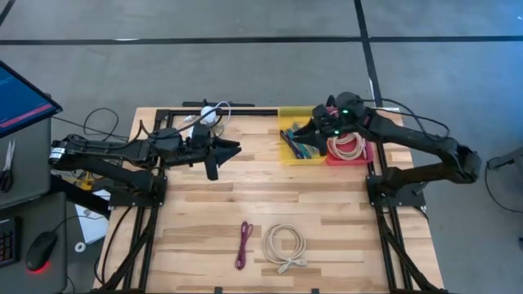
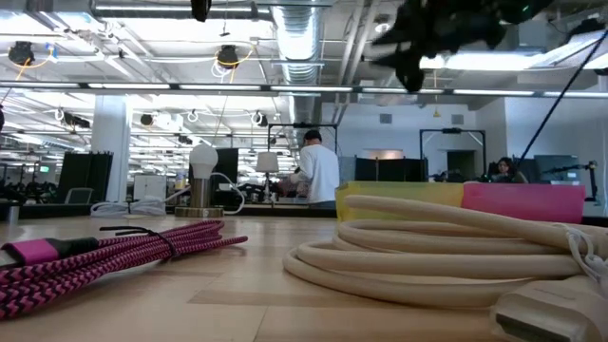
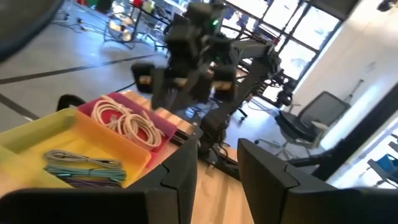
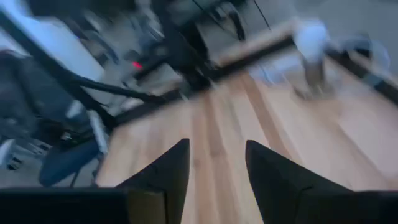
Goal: Pick & Place USB Port
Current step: Put the white HDMI cable into the red bin
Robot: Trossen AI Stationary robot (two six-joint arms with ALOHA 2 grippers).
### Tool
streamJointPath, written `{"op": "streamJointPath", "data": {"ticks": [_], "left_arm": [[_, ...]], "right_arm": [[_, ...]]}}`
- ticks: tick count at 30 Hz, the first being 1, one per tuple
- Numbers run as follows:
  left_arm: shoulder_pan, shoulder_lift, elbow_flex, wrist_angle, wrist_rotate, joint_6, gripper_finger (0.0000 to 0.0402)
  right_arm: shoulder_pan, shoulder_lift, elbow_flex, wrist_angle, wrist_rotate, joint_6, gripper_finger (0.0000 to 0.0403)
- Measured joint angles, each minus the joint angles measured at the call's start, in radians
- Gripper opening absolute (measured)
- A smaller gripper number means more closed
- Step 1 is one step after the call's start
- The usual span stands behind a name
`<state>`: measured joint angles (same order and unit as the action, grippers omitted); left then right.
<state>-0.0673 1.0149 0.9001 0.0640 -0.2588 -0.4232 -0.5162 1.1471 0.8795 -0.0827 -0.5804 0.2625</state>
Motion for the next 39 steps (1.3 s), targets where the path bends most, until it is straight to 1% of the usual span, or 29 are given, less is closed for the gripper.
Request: {"op": "streamJointPath", "data": {"ticks": [4,8,14,20,25,32,35,39], "left_arm": [[0.0,0.0,0.0,0.003,0.026,0.0,0.0114],[0.0,0.0,0.0,0.004,0.028,0.0,0.0114],[0.001,0.0,0.0,0.011,0.028,0.0,0.0114],[0.003,0.0,0.0,0.041,-0.004,-0.004,0.0114],[-0.01,0.0,0.0,0.075,0.0,0.002,0.0114],[-0.058,0.0,0.0,0.075,0.006,0.008,0.0114],[-0.07,0.0,0.0,0.077,0.005,0.003,0.0114],[-0.08,0.0,0.0,0.079,0.005,-0.002,0.0114]], "right_arm": [[0.039,-0.114,0.0,0.047,-0.023,0.001,0.0131],[0.078,-0.211,0.0,0.073,-0.024,0.032,0.0119],[0.118,-0.301,0.0,0.071,-0.023,0.034,0.0117],[0.131,-0.307,0.0,0.056,0.01,0.054,0.0116],[0.147,-0.294,0.0,0.033,-0.014,0.065,0.0113],[0.245,-0.304,0.0,0.028,-0.02,0.142,0.0113],[0.305,-0.306,0.0,-0.009,0.015,0.156,0.0113],[0.389,-0.305,0.0,-0.142,0.122,0.158,0.0113]]}}
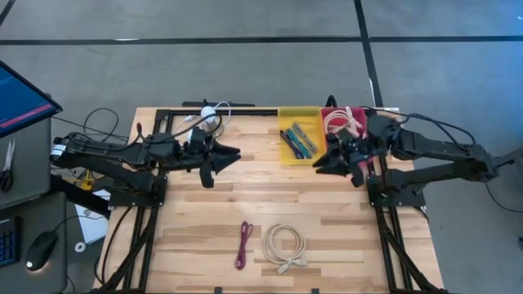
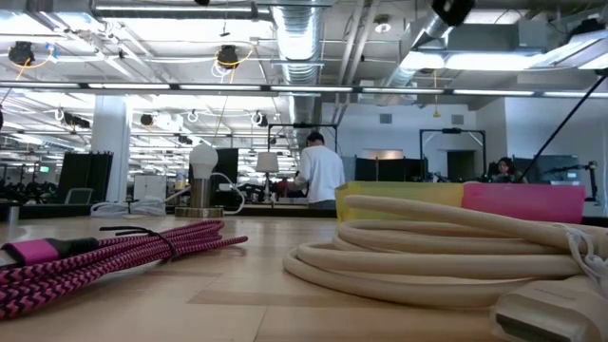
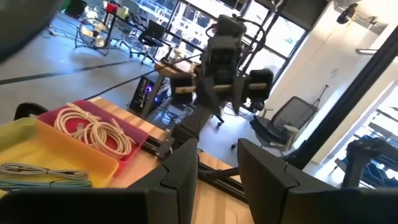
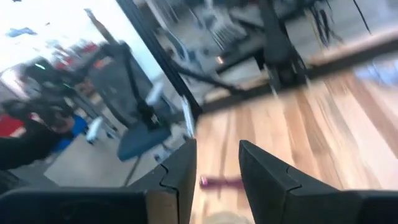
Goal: Pick & Place USB Port
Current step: Put the white HDMI cable into the red bin
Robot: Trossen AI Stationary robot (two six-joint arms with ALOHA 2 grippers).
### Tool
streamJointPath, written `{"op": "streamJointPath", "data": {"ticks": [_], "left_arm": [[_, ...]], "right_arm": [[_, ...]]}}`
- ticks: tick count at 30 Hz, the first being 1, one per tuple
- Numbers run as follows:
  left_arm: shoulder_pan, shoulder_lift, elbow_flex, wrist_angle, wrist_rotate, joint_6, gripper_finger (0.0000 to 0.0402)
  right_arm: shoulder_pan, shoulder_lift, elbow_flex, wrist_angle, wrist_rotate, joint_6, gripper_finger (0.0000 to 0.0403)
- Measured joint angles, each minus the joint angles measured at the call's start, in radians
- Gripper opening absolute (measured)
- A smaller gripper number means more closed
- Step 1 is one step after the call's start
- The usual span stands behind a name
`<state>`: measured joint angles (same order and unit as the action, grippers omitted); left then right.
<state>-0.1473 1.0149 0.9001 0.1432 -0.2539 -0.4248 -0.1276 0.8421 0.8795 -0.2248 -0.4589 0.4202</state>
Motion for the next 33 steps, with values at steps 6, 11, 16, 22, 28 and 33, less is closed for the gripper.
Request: {"op": "streamJointPath", "data": {"ticks": [6,11,16,22,28,33], "left_arm": [[-0.013,0.0,0.0,0.001,0.0,-0.002,0.0114],[-0.012,0.0,0.0,0.0,0.0,0.001,0.0114],[-0.012,0.0,0.0,0.0,0.001,0.002,0.0114],[-0.012,0.0,0.0,0.0,0.001,0.001,0.0114],[-0.012,0.0,0.0,0.0,0.001,0.002,0.0114],[-0.012,0.0,0.0,-0.002,0.001,0.002,0.0114]], "right_arm": [[0.149,0.002,0.0,-0.132,0.157,0.072,0.0113],[0.291,0.038,0.0,-0.131,0.335,0.233,0.0113],[0.388,0.142,0.0,-0.126,0.484,0.413,0.0113],[0.449,0.301,0.0,-0.125,0.581,0.66,0.0113],[0.506,0.459,0.0,-0.138,0.615,0.812,0.0113],[0.537,0.573,0.0,-0.138,0.595,0.897,0.0113]]}}
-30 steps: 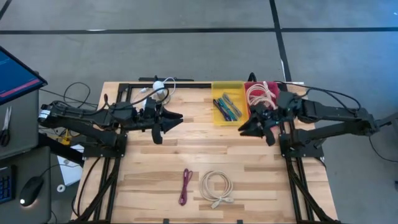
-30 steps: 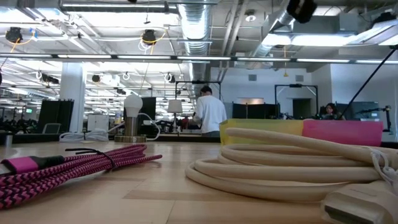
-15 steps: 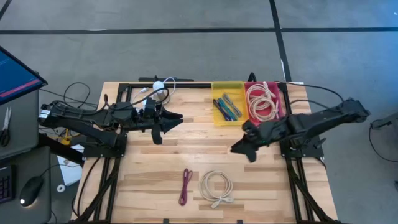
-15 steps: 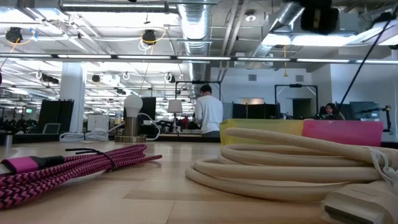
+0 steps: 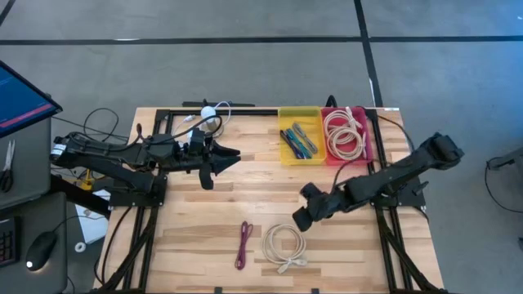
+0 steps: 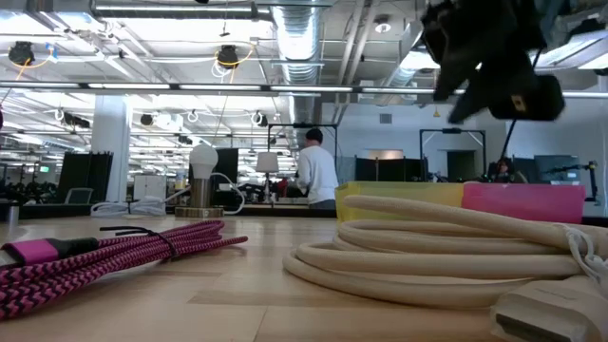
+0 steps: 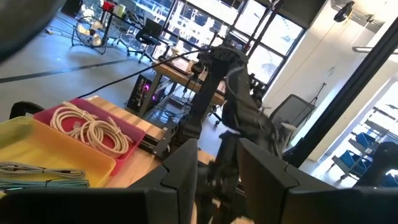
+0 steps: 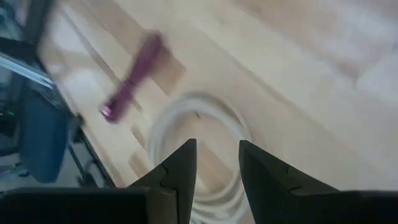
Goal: Pick & Place USB Port
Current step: Put the white HDMI cable into the red bin
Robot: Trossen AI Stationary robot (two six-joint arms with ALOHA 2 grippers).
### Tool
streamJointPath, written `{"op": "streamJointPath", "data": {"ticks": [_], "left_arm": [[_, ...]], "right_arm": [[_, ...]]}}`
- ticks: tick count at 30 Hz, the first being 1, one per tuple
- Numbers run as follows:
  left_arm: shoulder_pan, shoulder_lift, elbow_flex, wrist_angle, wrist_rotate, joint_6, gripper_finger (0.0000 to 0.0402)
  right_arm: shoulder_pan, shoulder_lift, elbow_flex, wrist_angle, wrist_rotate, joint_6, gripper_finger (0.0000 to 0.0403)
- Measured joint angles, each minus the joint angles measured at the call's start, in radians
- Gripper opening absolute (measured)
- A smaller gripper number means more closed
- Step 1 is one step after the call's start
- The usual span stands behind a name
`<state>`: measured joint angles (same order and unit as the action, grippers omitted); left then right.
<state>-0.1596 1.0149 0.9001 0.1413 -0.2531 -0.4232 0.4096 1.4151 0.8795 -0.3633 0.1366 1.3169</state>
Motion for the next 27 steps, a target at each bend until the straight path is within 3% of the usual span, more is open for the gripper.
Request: {"op": "streamJointPath", "data": {"ticks": [11,27], "left_arm": [[0.0,0.0,0.0,-0.006,0.0,0.0,0.0114],[0.0,0.0,0.0,-0.007,0.0,0.0,0.0114]], "right_arm": [[0.068,0.162,0.0,0.005,-0.108,0.123,0.0113],[0.069,0.345,0.003,0.16,-0.135,0.145,0.0113]]}}
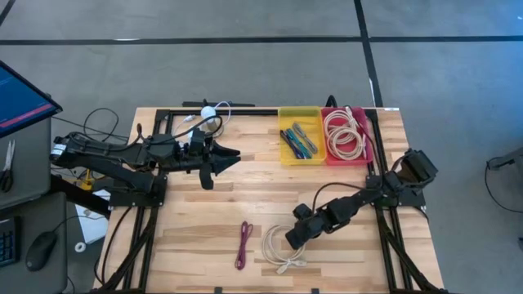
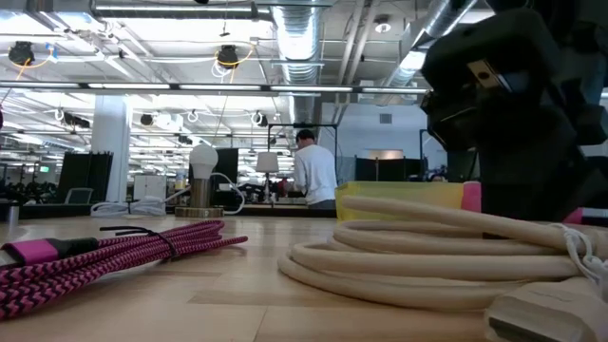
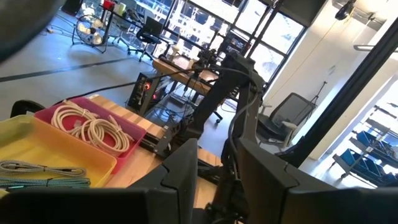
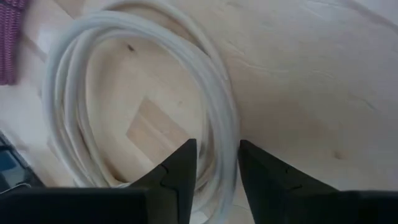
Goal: Pick & Place USB Port
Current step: Put the white HDMI cable into the red bin
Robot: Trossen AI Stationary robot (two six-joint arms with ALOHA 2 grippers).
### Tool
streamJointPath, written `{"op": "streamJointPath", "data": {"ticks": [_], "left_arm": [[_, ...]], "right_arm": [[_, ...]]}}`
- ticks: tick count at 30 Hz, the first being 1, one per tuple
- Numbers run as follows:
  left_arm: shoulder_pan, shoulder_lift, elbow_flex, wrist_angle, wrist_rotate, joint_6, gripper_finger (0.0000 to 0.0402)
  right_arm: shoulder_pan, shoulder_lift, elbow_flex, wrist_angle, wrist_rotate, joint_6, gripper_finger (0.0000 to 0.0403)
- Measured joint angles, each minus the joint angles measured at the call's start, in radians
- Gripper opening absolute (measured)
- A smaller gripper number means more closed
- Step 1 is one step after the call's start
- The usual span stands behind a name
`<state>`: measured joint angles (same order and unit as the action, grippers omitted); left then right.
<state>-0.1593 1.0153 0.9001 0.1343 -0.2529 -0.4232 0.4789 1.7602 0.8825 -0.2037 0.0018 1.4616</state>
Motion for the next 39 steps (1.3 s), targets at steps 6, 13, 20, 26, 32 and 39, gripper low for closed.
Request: {"op": "streamJointPath", "data": {"ticks": [6,13,20,26,32,39], "left_arm": [[0.001,0.0,0.0,-0.002,0.0,0.0,0.0114],[0.002,0.0,0.0,-0.007,0.0,0.0,0.0114],[0.002,0.0,0.0,-0.007,0.0,0.0,0.0114],[0.002,0.0,0.0,-0.008,0.0,0.0,0.0114],[0.002,0.0,0.0,-0.013,0.0,0.0,0.0114],[0.002,0.0,0.0,-0.014,0.0,-0.003,0.0114]], "right_arm": [[0.004,0.004,0.007,-0.005,-0.005,-0.042,0.007],[0.005,-0.037,0.006,-0.031,0.006,-0.11,0.0016],[-0.011,-0.147,0.006,-0.111,0.109,-0.142,0.0005],[-0.061,-0.334,0.006,-0.305,0.229,-0.18,0.0004],[-0.126,-0.524,0.006,-0.502,0.322,-0.193,0.0004],[-0.226,-0.706,0.006,-0.723,0.392,-0.216,0.0004]]}}
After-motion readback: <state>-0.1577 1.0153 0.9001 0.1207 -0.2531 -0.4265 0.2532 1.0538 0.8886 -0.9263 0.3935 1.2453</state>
